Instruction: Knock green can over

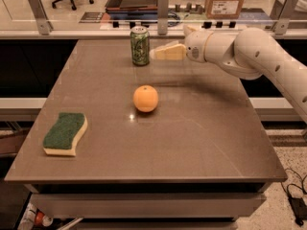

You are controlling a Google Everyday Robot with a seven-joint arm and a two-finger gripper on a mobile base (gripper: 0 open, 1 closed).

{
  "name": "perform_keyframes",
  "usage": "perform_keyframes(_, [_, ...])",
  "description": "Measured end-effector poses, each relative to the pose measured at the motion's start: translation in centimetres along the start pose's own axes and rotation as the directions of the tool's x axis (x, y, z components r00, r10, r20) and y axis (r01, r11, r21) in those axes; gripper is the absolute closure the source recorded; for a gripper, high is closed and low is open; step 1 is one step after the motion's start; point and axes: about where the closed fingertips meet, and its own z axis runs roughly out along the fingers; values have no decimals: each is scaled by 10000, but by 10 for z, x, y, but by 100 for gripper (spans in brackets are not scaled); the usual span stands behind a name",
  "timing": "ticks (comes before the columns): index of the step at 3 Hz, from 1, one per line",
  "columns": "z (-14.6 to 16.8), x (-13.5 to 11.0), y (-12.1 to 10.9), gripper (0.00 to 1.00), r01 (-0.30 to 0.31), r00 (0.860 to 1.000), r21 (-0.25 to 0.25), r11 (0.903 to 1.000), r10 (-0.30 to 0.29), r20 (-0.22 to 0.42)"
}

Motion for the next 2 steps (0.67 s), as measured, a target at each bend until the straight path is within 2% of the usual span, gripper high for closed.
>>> perform_keyframes(1, [20, 6, -4, 0, -154, 9998, -143, 9998, 152, -123])
perform_keyframes(2, [42, 3, -7, 0, -105, 9999, -315, 9994, 107, 63])
